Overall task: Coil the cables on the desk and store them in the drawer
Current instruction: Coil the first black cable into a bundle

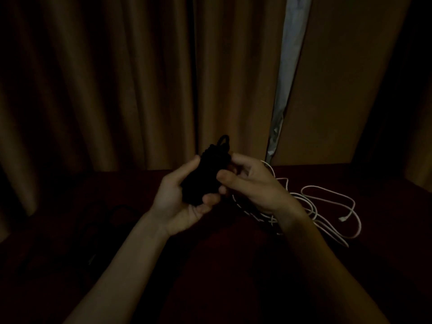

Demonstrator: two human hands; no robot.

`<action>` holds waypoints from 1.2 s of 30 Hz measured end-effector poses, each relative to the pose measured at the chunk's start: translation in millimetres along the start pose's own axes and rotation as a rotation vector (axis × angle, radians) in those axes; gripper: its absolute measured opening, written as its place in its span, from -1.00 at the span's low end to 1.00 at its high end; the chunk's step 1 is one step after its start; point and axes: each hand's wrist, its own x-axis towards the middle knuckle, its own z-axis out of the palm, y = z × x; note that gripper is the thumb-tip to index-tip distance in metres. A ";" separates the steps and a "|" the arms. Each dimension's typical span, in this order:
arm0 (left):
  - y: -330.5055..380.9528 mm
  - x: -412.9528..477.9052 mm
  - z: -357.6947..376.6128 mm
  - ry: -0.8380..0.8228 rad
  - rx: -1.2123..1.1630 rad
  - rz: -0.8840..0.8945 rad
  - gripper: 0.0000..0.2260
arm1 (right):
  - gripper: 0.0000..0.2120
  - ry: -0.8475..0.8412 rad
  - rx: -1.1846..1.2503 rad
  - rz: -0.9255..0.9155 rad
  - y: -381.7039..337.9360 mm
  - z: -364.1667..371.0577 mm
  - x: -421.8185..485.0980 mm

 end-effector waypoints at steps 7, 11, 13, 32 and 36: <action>1.0 2.6 8.0 0.208 0.470 0.009 -0.56 | -0.62 0.220 -0.084 0.000 -1.9 3.7 1.4; -4.3 3.3 6.5 0.291 0.888 0.320 -0.73 | -0.59 0.450 -0.222 0.030 2.0 9.4 6.7; -10.6 3.2 6.0 0.230 1.143 0.409 -0.60 | -0.59 0.509 -0.219 0.051 2.0 11.0 8.5; -5.9 0.2 14.0 0.113 0.151 0.043 -0.47 | -0.60 0.011 0.109 0.120 -0.4 -5.2 -3.2; -10.9 9.9 6.7 0.382 0.554 0.150 -0.62 | -0.69 0.142 0.041 0.069 -0.4 -0.9 -0.5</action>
